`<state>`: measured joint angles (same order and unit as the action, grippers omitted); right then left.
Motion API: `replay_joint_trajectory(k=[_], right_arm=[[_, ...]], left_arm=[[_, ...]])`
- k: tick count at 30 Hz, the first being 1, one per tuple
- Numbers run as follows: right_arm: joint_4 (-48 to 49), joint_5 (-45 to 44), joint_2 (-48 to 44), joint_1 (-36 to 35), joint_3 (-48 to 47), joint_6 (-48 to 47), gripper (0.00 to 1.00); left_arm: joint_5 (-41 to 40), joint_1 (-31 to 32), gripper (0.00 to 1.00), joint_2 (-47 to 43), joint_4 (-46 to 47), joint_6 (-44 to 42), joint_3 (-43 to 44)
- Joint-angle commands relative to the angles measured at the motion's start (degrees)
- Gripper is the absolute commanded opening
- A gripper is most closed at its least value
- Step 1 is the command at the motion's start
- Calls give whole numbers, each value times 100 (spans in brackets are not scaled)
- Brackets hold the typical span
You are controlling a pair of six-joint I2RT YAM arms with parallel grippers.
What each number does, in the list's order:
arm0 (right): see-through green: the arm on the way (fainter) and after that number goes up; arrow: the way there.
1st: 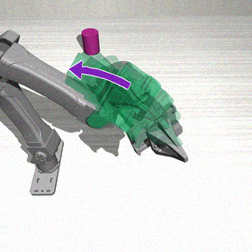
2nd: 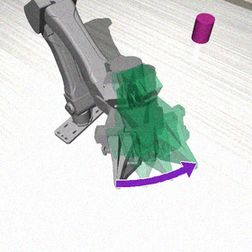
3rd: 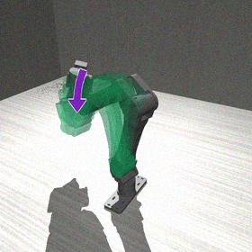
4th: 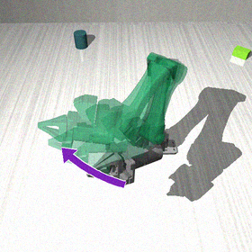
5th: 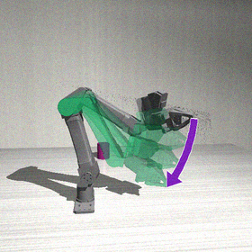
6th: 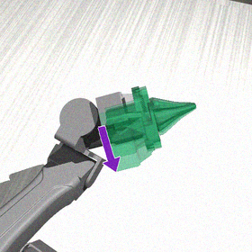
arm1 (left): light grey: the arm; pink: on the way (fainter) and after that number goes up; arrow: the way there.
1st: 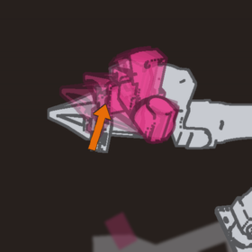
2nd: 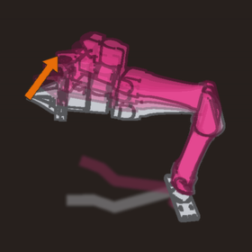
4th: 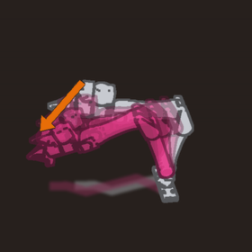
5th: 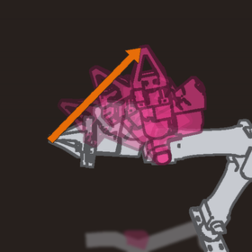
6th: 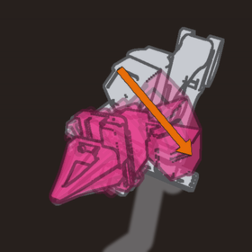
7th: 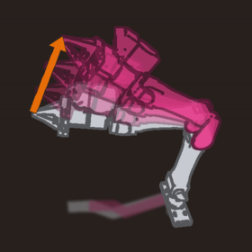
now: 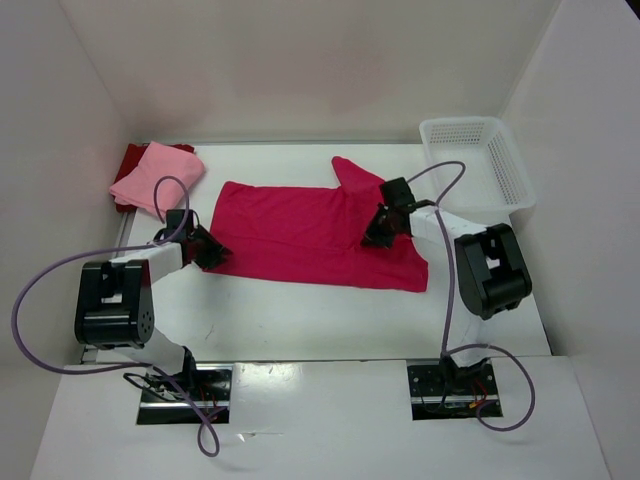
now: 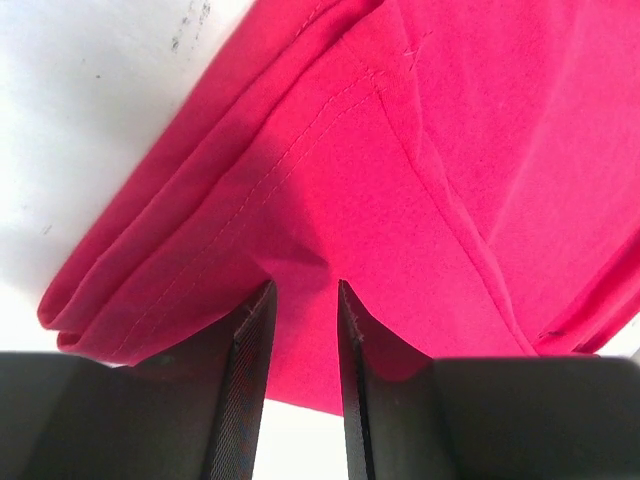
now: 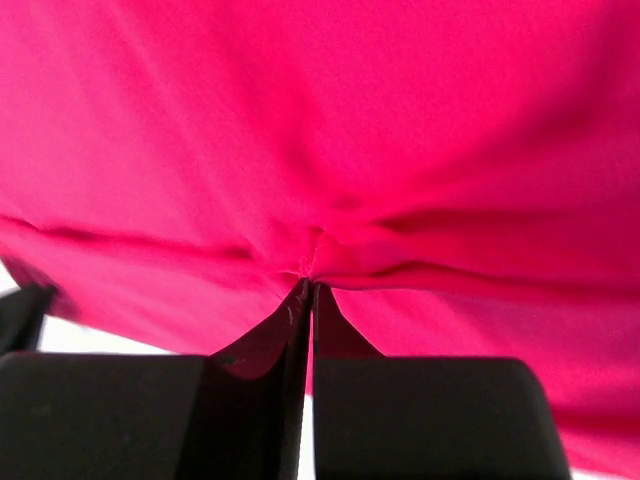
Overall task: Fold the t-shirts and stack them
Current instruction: Fold the flattened tshirt in 1/3 of the way
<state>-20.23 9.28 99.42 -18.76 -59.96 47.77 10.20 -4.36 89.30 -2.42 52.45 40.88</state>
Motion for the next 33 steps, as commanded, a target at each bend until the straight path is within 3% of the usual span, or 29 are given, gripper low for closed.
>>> replay_joint_trajectory(k=[1, 4, 6, 8, 11, 12, 14, 17, 18, 20, 24, 28, 33], right_arm=[[-33, -277, 410, -40, -927, -232, 2], [-376, -383, 1165, -40, -1946, -400, 5], [-542, -383, 1378, -92, -2518, -453, 18], [-605, -383, 1449, -171, -2835, -505, 24], [-614, -435, 1109, -224, -2636, -505, 33], [-614, -488, 941, -224, -2513, -505, 44], [-561, -620, 346, -224, -1944, -505, 47], [-254, -437, -437, -224, -836, -322, 25], [-97, -383, -589, -302, -293, -242, 13], [10, -435, -775, -382, 123, -31, 4], [63, -637, -538, -382, 521, 31, 3], [1, -945, -335, -382, 678, 83, 3], [1, -1007, -563, -382, 1302, 215, 2]], left_arm=[[-115, -39, 39, -228, -162, -164, -81], [-175, -39, 39, -403, -320, -112, -133], [-176, -39, 39, -657, -417, -112, -133], [-237, -39, 39, -1017, -557, -112, -133], [-237, -39, 39, -1536, -733, -181, -81], [-237, -39, 40, -1538, -804, -182, -11], [-237, 14, 42, -1538, -804, -296, 112], [-352, 364, 42, -1311, -516, -296, 113], [-352, 444, 42, -1205, -453, -227, 182], [-421, 681, 42, -810, -383, -226, 393], [-300, 735, 42, 85, -224, -173, 727], [367, 454, 43, 685, -224, -24, 615], [703, -256, 43, 318, -574, -15, -27]])
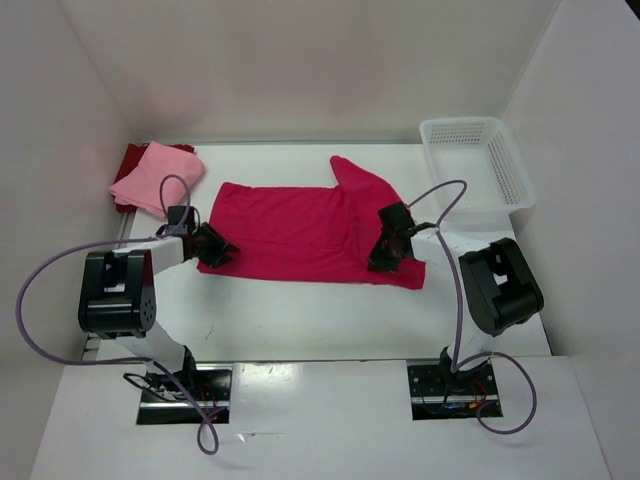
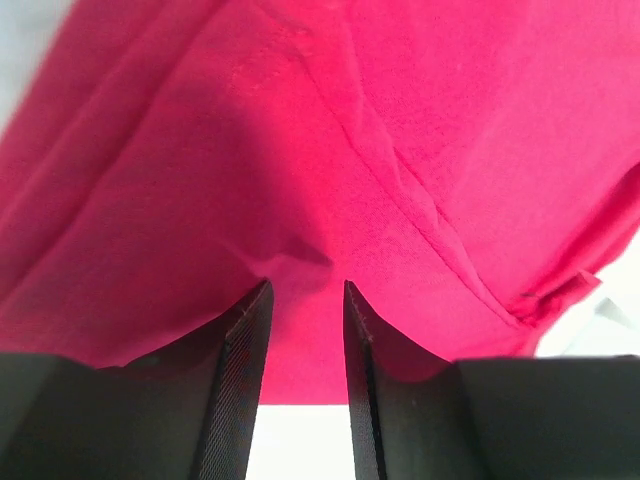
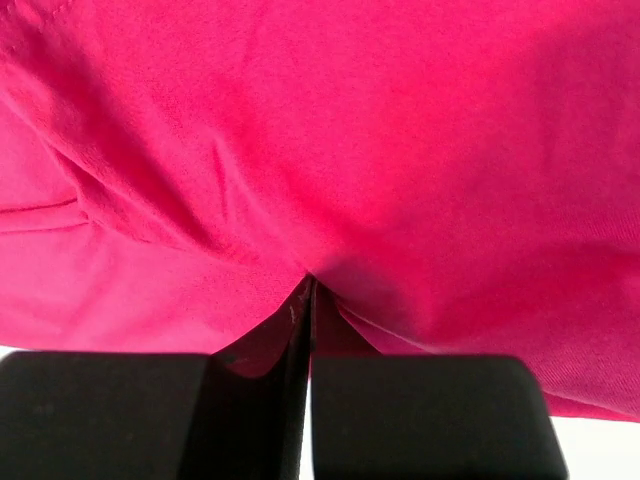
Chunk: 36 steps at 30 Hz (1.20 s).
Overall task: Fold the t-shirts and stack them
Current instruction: Fold the flattened tshirt in 1/3 of the way
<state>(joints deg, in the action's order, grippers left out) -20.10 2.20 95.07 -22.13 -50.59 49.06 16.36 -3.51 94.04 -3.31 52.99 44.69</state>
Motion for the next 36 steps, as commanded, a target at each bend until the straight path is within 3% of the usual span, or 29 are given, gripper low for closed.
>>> replay_joint_trajectory(k=[1, 6, 9, 11, 15, 22, 34, 36], right_arm=[[-12, -299, -129, -46, 505, 156, 0], [-222, -351, -681, -46, 699, 209, 0], [-152, -54, -858, -46, 612, 140, 12], [-274, 140, -858, -46, 296, 70, 26], [-547, 141, -1506, -46, 58, -1, 34], [-609, 430, -2071, -46, 215, -1, 35], [-504, 607, -2475, -46, 603, -54, 35], [-504, 607, -2475, -46, 655, -54, 35]], left_arm=[[156, -448, 43, -254, -486, -122, -521], [-186, -949, 47, -1062, -978, -429, -952], [-239, -1003, 47, -1528, -1118, -430, -953], [-352, -1003, 49, -1941, -1224, -369, -760], [-1096, -1003, 49, -2284, -1751, -492, -759], [-1161, -1459, 49, -2206, -1384, 70, -1243], [-924, -1460, 46, -1573, -715, 537, -1296], [-924, -1460, 39, -1434, -662, 537, -1296]])
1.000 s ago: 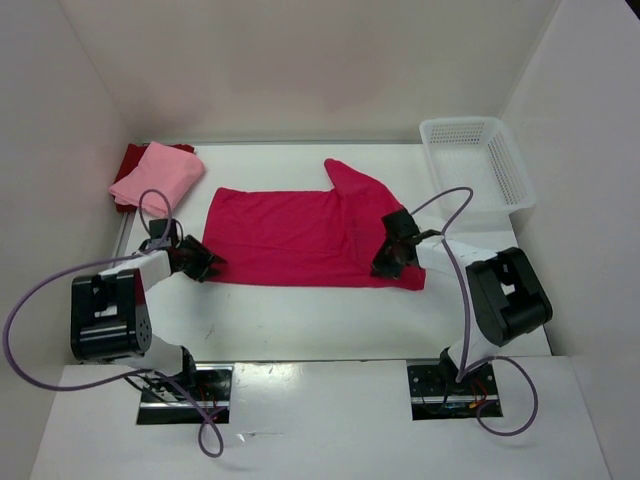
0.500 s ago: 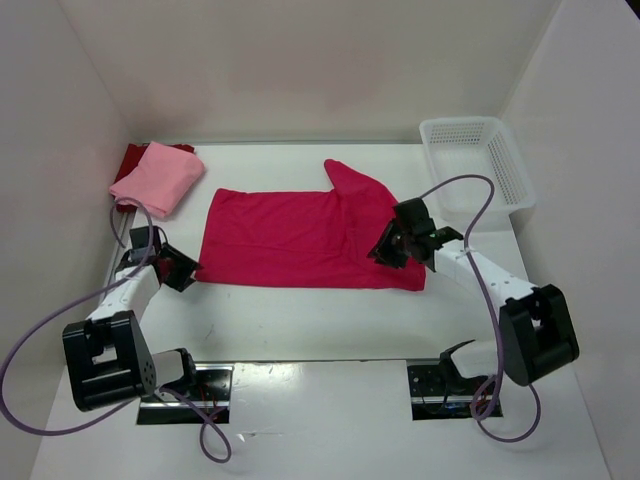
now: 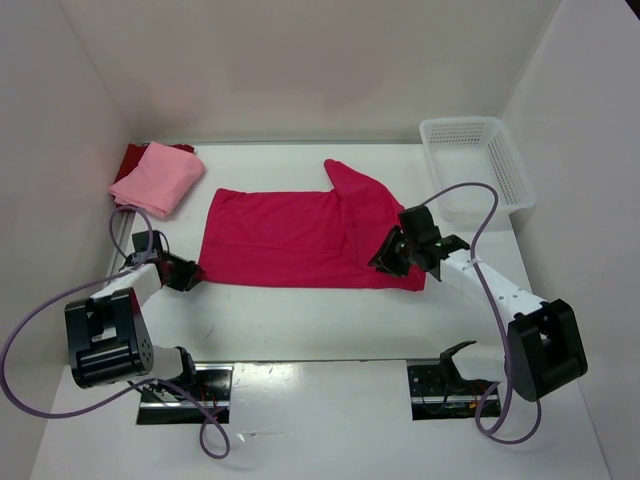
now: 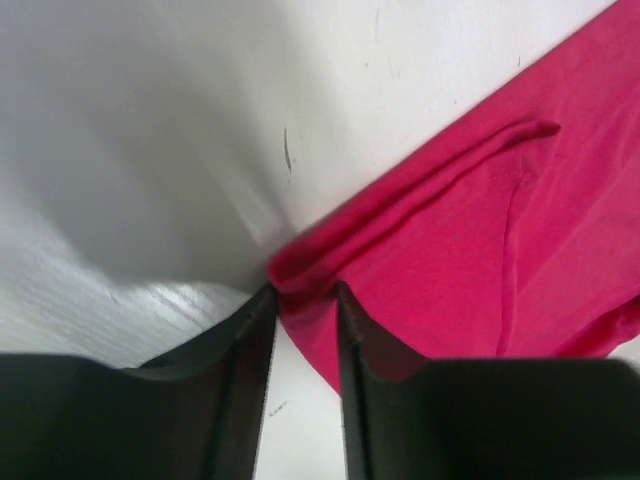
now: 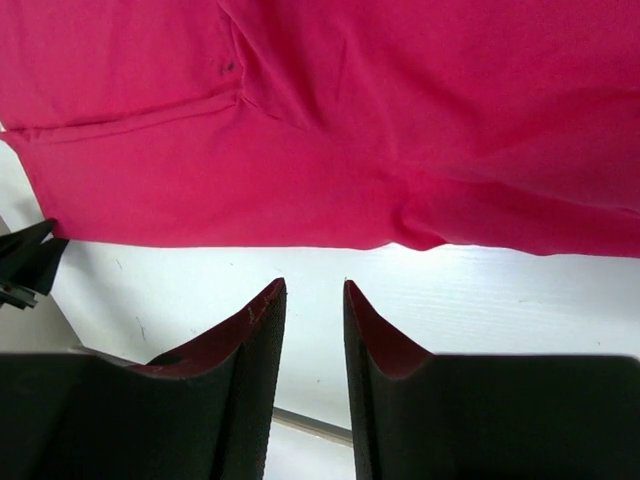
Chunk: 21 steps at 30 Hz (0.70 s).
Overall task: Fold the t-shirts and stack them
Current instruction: Fold the flattened tshirt in 1/3 of the way
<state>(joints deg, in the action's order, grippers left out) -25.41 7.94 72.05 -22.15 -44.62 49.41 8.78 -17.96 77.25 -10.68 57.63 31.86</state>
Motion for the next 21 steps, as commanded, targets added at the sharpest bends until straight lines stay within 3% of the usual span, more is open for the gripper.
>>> replay_joint_trajectory(k=[1, 2, 5, 6, 8, 13, 21], right_arm=[[27, 32, -174, -44, 59, -89, 36], [27, -21, -243, -44, 59, -89, 36], [-34, -153, -376, -44, 59, 33, 41], [-34, -153, -428, -44, 59, 34, 42], [-104, -223, -508, -44, 225, 165, 44], [-316, -504, -938, 71, 778, 656, 57], [-491, -961, -1263, 132, 1684, 1580, 54]], left_arm=[[-166, -15, 36, 307, 75, 73, -13], [-166, -15, 28, 308, 75, 73, -13], [-516, -15, 19, 308, 136, 21, 241], [-639, -15, 7, 308, 23, 21, 355], [-728, -15, 1, 308, 22, -224, 584], [-860, -15, 0, 308, 162, -462, 831], [-1088, -15, 0, 834, 215, -770, 1243]])
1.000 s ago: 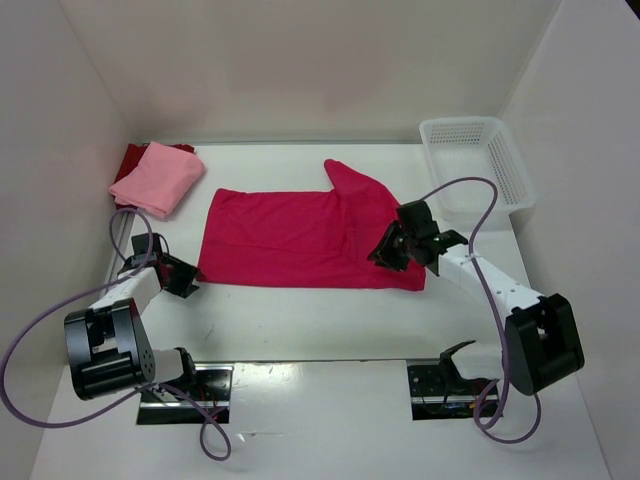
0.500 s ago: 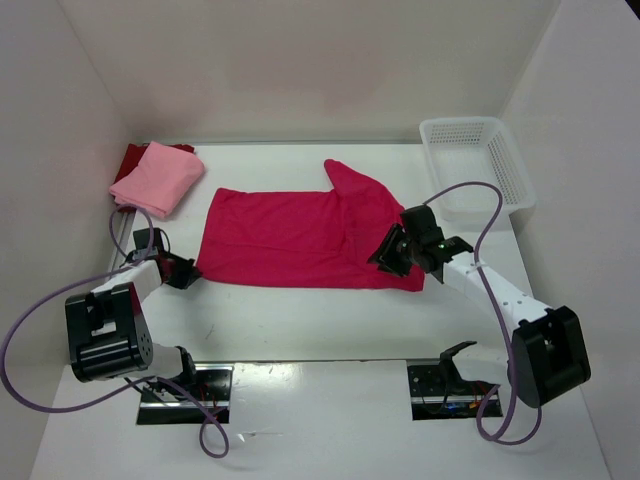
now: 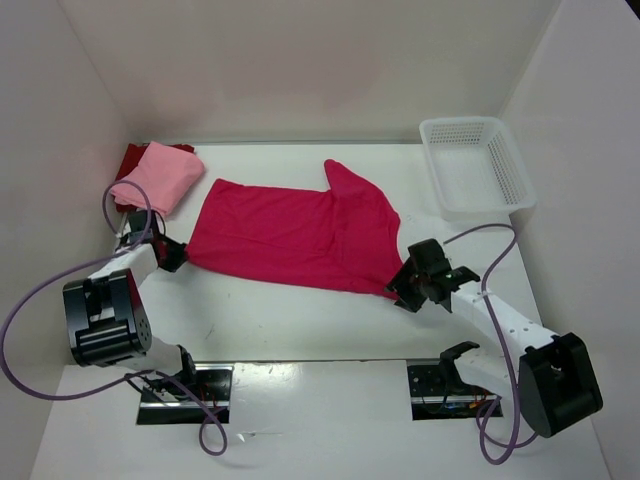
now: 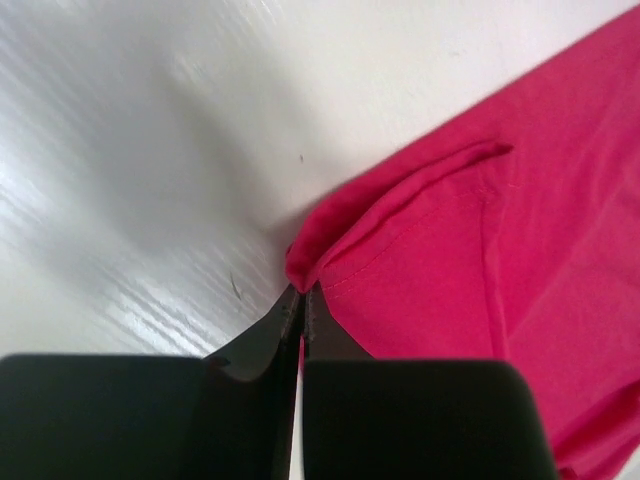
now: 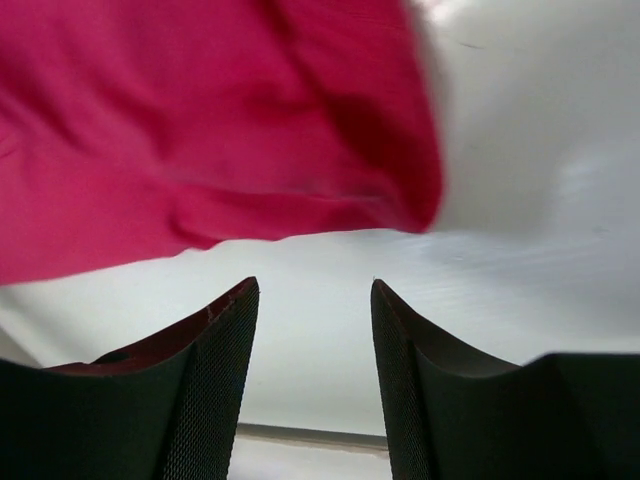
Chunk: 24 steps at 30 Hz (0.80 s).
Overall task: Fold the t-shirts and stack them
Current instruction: Fold the flattened tshirt in 1/3 of the way
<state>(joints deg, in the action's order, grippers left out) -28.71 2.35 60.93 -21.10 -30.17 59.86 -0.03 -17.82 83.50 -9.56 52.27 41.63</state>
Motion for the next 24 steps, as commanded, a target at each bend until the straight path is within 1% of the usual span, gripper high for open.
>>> replay_joint_trajectory(k=[1, 2, 6, 8, 9, 11, 14, 15, 17, 21, 24], right_arm=[[-161, -472, -264, 27, 240, 597, 54], [-161, -472, -335, 27, 240, 702, 54], [-433, -665, -573, 27, 249, 1185, 42], [-669, -805, -573, 27, 127, 1300, 42], [-793, -1093, -486, 27, 126, 1422, 45], [-856, -1315, -329, 27, -14, 1371, 52], [-619, -1080, 32, 27, -94, 1301, 52], [-383, -992, 94, 27, -94, 1301, 52], [-145, -833, 261, -147, -32, 1301, 52], [-21, -885, 184, -587, -85, 1616, 51], [-90, -1000, -36, -658, -85, 1617, 51]], left_arm=[[-208, -28, 0, 280, 104, -235, 319], [-295, -28, 0, 359, 104, -235, 381], [-672, -28, 0, 867, 25, -358, 706], [-752, -28, 0, 1079, -115, -358, 969], [-822, -28, 0, 1219, -116, -358, 1040], [-823, -28, 0, 1369, -168, -358, 1154], [-709, -28, 0, 1449, -117, -296, 1225], [-639, -28, 0, 1449, -46, -296, 1225], [-638, -28, 0, 1449, -46, -296, 1172], [-638, -28, 0, 1449, -46, -296, 1172], [-586, -28, 0, 1397, 7, -296, 1172]])
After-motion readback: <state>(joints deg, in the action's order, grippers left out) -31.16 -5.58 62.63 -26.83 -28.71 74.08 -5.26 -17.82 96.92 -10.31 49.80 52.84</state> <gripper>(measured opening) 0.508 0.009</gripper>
